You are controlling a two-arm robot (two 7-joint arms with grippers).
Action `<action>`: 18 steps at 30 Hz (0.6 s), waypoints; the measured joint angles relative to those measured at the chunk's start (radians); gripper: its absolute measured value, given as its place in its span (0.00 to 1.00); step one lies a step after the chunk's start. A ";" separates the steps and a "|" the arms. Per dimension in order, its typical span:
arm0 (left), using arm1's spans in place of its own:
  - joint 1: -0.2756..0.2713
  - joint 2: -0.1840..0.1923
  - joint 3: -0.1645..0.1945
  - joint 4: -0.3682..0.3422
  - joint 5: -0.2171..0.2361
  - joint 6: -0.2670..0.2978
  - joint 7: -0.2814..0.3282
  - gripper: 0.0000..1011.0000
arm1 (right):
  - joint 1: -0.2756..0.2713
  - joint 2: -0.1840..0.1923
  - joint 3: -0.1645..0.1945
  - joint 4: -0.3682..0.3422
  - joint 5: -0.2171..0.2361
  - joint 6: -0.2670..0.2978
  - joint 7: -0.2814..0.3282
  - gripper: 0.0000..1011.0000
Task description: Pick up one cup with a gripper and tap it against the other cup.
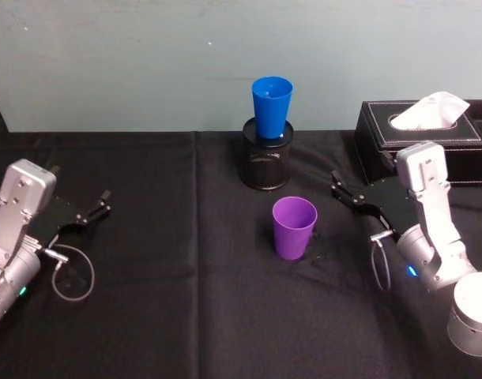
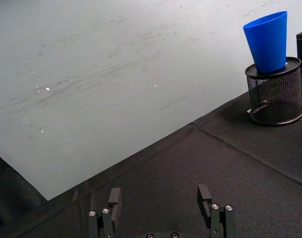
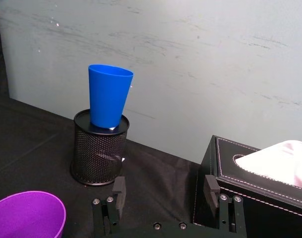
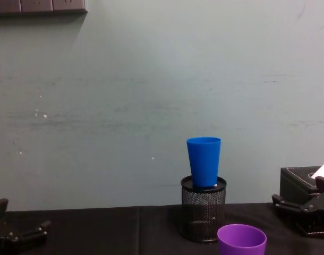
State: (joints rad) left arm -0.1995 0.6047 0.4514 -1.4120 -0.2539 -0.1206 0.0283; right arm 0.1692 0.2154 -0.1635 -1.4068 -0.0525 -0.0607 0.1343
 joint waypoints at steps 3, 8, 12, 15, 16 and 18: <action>0.000 0.000 0.000 0.000 0.000 0.000 0.000 0.99 | 0.000 0.001 0.000 -0.002 0.002 0.002 0.002 0.99; 0.000 0.000 0.000 0.000 0.000 0.000 0.000 0.99 | 0.001 0.002 0.001 -0.004 0.005 0.005 0.006 0.99; 0.000 0.000 0.000 0.000 0.000 0.000 0.000 0.99 | 0.001 0.003 0.001 -0.005 0.006 0.007 0.008 0.99; 0.000 0.000 0.000 0.000 0.000 0.000 0.000 0.99 | 0.001 0.003 0.001 -0.006 0.007 0.008 0.009 0.99; 0.000 0.000 0.000 0.000 0.000 0.000 0.000 0.99 | 0.001 0.003 0.001 -0.006 0.008 0.008 0.009 0.99; 0.000 0.000 0.000 0.000 0.000 0.000 0.000 0.99 | 0.001 0.004 0.002 -0.006 0.008 0.008 0.009 0.99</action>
State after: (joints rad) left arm -0.1995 0.6047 0.4514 -1.4120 -0.2538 -0.1205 0.0283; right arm 0.1698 0.2190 -0.1619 -1.4133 -0.0445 -0.0523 0.1436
